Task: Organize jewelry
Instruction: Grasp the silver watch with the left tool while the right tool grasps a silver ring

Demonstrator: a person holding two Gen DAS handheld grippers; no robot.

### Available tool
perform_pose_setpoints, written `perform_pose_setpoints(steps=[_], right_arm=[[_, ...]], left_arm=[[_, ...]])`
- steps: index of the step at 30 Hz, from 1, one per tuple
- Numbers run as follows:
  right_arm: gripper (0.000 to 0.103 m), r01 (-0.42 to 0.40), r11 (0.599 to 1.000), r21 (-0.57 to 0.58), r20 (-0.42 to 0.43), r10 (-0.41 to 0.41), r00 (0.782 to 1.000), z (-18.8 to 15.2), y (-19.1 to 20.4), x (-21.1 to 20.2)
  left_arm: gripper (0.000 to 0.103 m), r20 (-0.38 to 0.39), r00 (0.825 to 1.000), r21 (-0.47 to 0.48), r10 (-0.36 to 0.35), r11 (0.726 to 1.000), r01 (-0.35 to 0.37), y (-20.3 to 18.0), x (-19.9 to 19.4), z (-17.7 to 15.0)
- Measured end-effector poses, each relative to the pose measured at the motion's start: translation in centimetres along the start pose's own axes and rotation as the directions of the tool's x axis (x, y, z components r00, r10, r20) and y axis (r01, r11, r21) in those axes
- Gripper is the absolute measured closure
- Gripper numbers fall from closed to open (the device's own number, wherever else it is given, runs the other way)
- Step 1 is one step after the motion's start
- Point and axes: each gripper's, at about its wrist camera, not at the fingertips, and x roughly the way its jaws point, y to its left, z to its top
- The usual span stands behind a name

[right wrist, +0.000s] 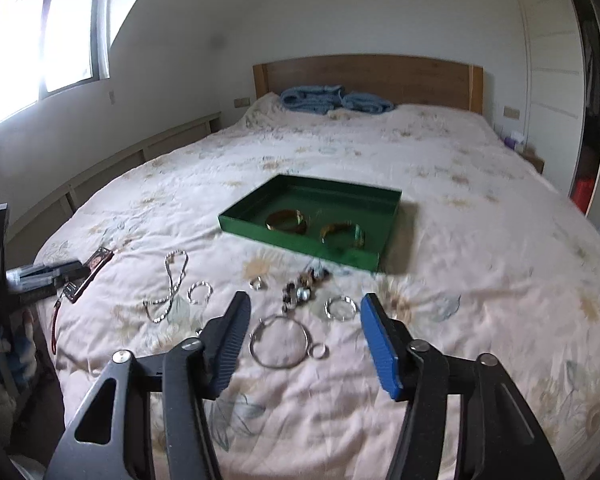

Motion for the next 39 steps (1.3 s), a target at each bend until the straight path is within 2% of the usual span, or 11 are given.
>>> perform_pose_setpoints(steps=[3, 6, 12, 17, 19, 25, 31, 35, 39], right_arm=[[0.051, -0.012, 1.000, 0.022, -0.021, 0.012, 1.000, -0.9, -0.9, 0.7], [0.052, -0.015, 0.999, 0.039, -0.039, 0.016, 0.999, -1.9, -1.9, 1.3], [0.056, -0.021, 0.997, 0.075, -0.080, 0.027, 0.996, -3.4, -3.5, 2.7], [0.060, -0.038, 0.995, 0.091, -0.119, 0.049, 0.992, -4.3, -4.2, 4.4], [0.060, -0.050, 0.994, 0.095, -0.136, 0.063, 0.989, -4.7, -4.4, 5.3], [0.063, -0.087, 0.994, 0.061, -0.183, 0.097, 0.978, -5.2, -4.2, 7.7], [0.063, -0.114, 0.993, 0.033, -0.219, 0.119, 0.969, -5.4, -4.6, 9.3], [0.063, -0.135, 0.989, -0.067, -0.278, 0.111, 0.954, -5.6, -4.2, 10.9], [0.065, -0.171, 0.970, -0.171, -0.312, 0.111, 0.944, -5.5, -3.4, 12.1]], left_arm=[[0.063, -0.057, 0.996, 0.048, -0.074, 0.996, 0.077, -2.8, 1.5, -1.7], [0.063, -0.110, 0.987, 0.061, -0.119, 0.990, 0.126, -4.9, 2.9, -2.8], [0.063, -0.167, 0.974, 0.124, -0.154, 0.977, 0.176, -7.6, 4.9, -2.6], [0.063, -0.254, 0.938, 0.090, -0.235, 0.960, 0.264, -9.5, 7.7, -2.5], [0.063, -0.276, 0.930, 0.064, -0.245, 0.960, 0.272, -10.1, 8.8, -2.4], [0.063, -0.322, 0.919, 0.002, -0.227, 0.971, 0.241, -11.4, 11.6, -2.2], [0.063, -0.332, 0.936, 0.047, -0.117, 0.989, 0.140, -13.2, 13.6, -1.9], [0.063, -0.335, 0.941, 0.052, -0.045, 0.996, 0.066, -13.7, 14.5, -1.7], [0.065, -0.331, 0.943, 0.024, -0.022, 0.999, 0.032, -13.4, 15.0, -1.4]])
